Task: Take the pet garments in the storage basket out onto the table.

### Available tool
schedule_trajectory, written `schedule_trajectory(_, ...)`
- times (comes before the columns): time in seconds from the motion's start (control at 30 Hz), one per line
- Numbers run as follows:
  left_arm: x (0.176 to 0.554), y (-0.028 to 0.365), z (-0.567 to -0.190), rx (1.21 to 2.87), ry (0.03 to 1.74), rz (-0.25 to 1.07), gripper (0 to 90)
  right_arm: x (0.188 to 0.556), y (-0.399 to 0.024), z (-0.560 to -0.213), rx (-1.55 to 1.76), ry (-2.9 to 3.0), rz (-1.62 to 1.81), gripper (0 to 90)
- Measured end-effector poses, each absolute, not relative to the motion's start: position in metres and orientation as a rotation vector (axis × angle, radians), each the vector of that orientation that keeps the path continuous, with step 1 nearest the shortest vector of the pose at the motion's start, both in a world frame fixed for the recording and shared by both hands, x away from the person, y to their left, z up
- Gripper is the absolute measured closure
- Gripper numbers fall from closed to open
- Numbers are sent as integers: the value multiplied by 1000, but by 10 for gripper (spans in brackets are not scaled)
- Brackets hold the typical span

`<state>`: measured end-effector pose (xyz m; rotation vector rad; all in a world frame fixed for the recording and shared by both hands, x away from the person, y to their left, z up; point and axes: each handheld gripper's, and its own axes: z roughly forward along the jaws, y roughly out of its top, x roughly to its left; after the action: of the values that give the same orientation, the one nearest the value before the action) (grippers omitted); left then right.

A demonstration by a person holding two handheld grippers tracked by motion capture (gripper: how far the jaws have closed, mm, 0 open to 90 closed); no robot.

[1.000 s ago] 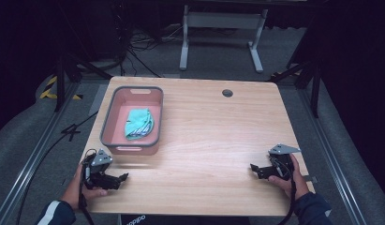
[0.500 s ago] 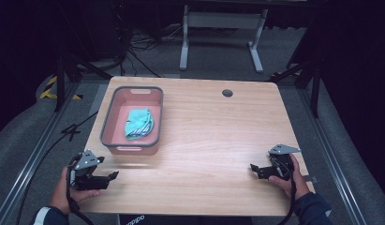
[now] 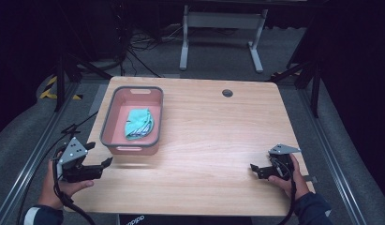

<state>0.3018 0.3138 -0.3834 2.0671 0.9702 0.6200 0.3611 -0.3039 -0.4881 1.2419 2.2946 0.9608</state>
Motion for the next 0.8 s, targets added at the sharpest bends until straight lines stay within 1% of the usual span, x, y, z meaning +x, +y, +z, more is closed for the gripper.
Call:
schedule_trajectory(0.17,318,305,-365,2042,942,606,191,361,-304,-488,1243,2294,961,6)
schedule_trajectory(0.27,334,295,-353,2063,921,600,189,361,-304,-488,1243,2294,961,5)
schedule_trajectory(0.37,348,287,-348,2072,898,561,170,361,-304,-488,1243,2294,961,5)
schedule_trajectory(0.47,367,277,-348,2086,890,541,161,361,-304,-488,1243,2294,961,6)
schedule_trajectory(0.5,375,274,-350,2101,883,562,164,361,-304,-488,1243,2294,960,6)
schedule_trajectory(0.67,408,263,-362,2144,899,483,159,361,-304,-488,1243,2294,960,6)
schedule_trajectory(0.73,422,259,-367,2166,939,493,172,361,-304,-488,1245,2292,959,5)
schedule_trajectory(0.77,433,255,-371,2182,987,467,163,361,-304,-488,1246,2292,959,6)
schedule_trajectory(0.8,433,255,-371,2182,987,467,167,361,-304,-488,1246,2292,959,6)
